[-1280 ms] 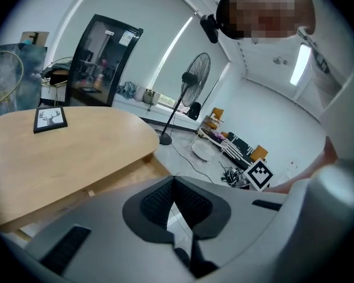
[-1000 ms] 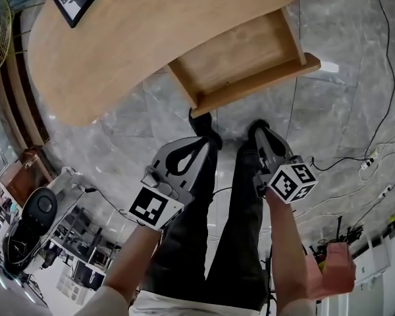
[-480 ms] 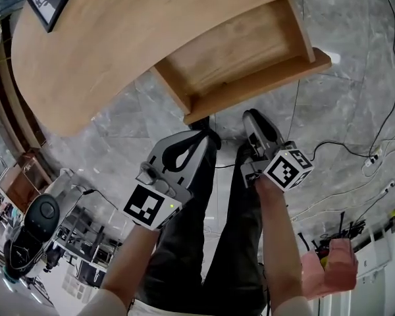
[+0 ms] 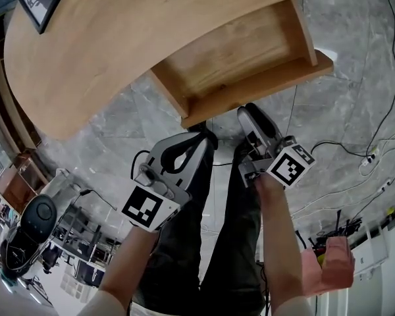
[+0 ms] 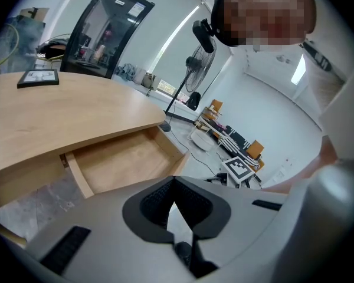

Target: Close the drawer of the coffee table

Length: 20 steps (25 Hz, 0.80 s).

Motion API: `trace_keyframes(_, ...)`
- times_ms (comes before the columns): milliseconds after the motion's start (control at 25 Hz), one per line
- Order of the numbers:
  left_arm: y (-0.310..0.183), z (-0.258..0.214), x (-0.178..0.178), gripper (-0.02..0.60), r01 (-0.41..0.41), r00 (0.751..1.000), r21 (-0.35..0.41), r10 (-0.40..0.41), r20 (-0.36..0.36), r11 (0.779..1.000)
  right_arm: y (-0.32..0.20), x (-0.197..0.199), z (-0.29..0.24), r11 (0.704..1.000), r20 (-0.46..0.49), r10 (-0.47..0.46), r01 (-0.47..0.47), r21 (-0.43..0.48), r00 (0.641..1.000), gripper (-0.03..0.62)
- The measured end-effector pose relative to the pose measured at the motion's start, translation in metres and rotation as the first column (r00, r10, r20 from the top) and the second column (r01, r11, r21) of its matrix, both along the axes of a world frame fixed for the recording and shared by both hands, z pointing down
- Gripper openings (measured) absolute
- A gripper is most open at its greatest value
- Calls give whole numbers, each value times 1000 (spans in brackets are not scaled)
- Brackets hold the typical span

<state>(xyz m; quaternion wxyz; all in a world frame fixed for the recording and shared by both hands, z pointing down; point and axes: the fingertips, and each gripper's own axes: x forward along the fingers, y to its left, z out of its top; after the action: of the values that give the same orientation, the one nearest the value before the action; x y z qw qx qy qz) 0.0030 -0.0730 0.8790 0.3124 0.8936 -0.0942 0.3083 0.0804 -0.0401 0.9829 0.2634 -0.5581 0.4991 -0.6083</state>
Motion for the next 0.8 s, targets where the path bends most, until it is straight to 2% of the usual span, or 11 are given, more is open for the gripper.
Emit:
trace_keyframes(280, -3, 1, -2, 6, 12, 1000, -5, -12, -1, 1000, -5, 4, -2, 1000, 0, 31, -31, 0, 1000, 156)
trace_keyframes(400, -1, 3, -6, 6, 24, 999, -28, -23, 25, 999, -8, 5, -1, 999, -8, 40, -40, -5, 999, 155)
trace_keyframes(520, -2, 2, -6, 6, 19, 1000, -24, -19, 19, 1000, -7, 6, 0, 1000, -23, 24, -24, -6, 999, 126)
trace_keyframes(800, -5, 2, -10, 6, 35, 999, -47, -34, 22, 998, -7, 2, 0, 999, -86, -51, 51, -9, 995, 116)
